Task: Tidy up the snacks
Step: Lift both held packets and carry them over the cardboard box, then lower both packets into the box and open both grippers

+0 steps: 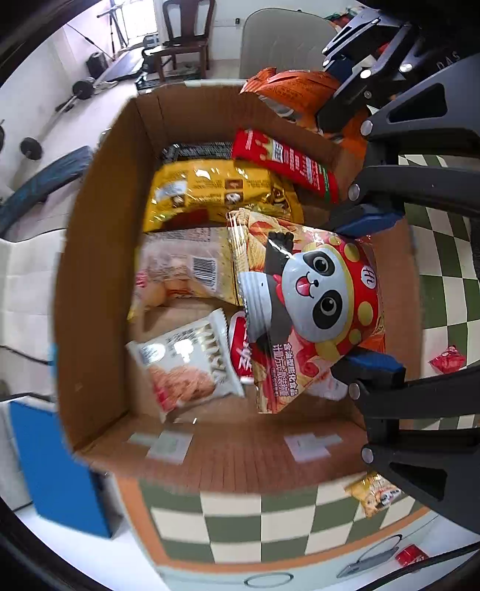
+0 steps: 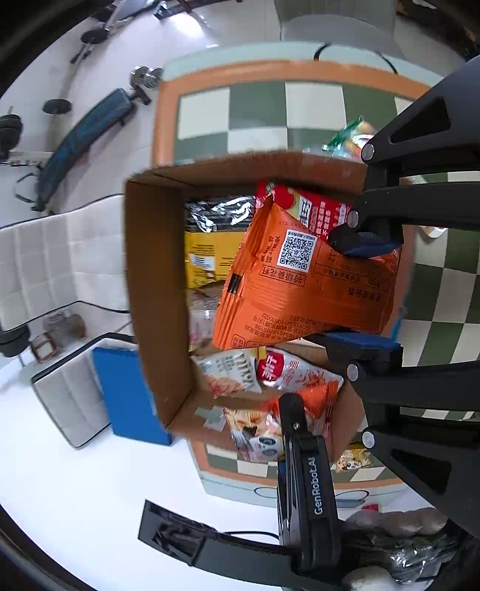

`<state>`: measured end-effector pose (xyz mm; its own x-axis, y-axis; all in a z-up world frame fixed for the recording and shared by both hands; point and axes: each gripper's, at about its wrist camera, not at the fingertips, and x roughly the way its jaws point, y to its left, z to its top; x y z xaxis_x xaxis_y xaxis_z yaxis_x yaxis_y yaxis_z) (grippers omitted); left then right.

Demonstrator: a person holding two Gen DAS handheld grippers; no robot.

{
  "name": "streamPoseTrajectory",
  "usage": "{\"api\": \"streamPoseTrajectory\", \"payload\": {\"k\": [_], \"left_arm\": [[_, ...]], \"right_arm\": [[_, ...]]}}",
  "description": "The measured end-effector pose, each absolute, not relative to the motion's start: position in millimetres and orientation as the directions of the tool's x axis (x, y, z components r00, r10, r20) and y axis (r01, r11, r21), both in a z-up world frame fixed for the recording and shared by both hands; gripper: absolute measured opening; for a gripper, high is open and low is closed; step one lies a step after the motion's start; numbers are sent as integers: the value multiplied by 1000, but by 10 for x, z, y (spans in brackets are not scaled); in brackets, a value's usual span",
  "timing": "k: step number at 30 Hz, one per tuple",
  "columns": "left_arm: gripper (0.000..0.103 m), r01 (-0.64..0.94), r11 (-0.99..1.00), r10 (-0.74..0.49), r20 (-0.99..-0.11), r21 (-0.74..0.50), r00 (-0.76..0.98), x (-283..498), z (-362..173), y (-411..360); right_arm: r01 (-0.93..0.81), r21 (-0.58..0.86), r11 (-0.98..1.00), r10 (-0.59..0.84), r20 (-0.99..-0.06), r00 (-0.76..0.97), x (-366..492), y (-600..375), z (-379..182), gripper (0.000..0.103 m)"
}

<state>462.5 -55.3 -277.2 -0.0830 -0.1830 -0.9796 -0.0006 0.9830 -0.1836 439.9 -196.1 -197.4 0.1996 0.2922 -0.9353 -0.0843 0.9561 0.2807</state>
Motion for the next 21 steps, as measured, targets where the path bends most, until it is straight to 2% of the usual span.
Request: {"api": "streamPoseTrajectory", "payload": {"k": [9, 12, 13, 14, 15, 16, 17, 21], "left_arm": [[49, 22, 984, -170, -976, -175, -138, 4611, -3069, -622], [50, 28, 981, -184, -969, -192, -165, 4595, -3111, -646], [52, 21, 981, -187, -969, -193, -164, 4591, -3117, -646], [60, 16, 981, -188, -968, -194, -165, 4587, -3119, -637], [76, 12, 981, -191, -968, -195, -163, 4584, -3115, -625], [84, 12, 980, -193, -968, -197, -158, 4582, -3108, -616], [91, 12, 982, -185, -971, -189, -153, 4573, -3094, -604], [91, -4, 986, -164, -978, -164, -131, 4586, -3049, -549]], "right_arm": [[-56, 289, 956, 294, -949, 111, 4509, -1883, -2497, 36], [-40, 295, 955, 297, -952, 75, 4526, -1897, -2628, 40], [-31, 296, 955, 297, -953, 63, 4529, -1907, -2664, 44], [-22, 303, 953, 304, -952, 45, 4533, -1919, -2694, 51], [-8, 317, 948, 318, -948, 28, 4537, -1938, -2727, 57], [11, 333, 943, 332, -943, 18, 4536, -1965, -2748, 77], [16, 344, 939, 344, -939, 14, 4532, -1976, -2745, 82], [-14, 302, 953, 302, -953, 21, 4500, -1967, -2686, 85]]}}
